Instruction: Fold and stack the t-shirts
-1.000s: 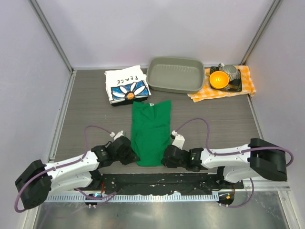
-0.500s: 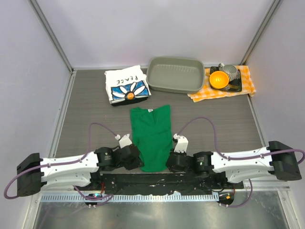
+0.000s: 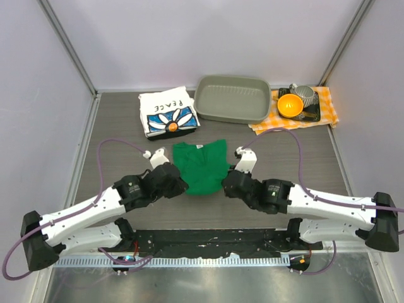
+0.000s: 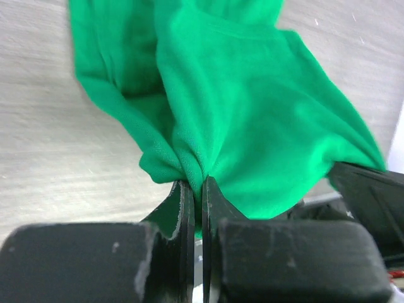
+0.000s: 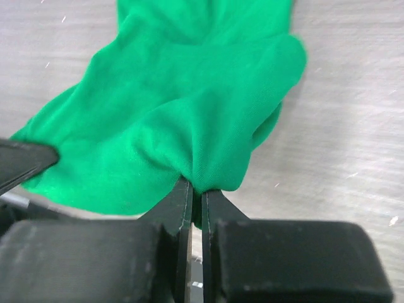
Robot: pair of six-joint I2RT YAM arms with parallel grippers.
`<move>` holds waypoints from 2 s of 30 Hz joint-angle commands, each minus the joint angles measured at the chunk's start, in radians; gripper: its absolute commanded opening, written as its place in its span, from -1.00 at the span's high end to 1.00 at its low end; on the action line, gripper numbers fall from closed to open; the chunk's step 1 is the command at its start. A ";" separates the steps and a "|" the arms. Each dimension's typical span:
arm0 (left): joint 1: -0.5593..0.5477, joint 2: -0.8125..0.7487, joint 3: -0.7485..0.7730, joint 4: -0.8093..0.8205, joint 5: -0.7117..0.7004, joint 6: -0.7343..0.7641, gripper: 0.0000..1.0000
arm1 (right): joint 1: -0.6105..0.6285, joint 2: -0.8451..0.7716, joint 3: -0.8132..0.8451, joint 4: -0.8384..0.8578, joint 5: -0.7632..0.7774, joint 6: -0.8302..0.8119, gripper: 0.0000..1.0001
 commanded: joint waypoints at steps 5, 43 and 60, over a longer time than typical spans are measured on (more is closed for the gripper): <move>0.232 0.068 0.011 0.107 0.074 0.142 1.00 | -0.311 0.081 0.076 0.124 -0.113 -0.251 0.98; 0.710 0.782 0.388 0.266 0.270 0.314 -0.97 | -0.665 0.823 0.551 0.333 -0.369 -0.366 -0.41; 0.493 0.314 0.175 0.330 0.301 0.285 -0.99 | -0.642 0.368 0.271 0.348 -0.513 -0.409 -0.97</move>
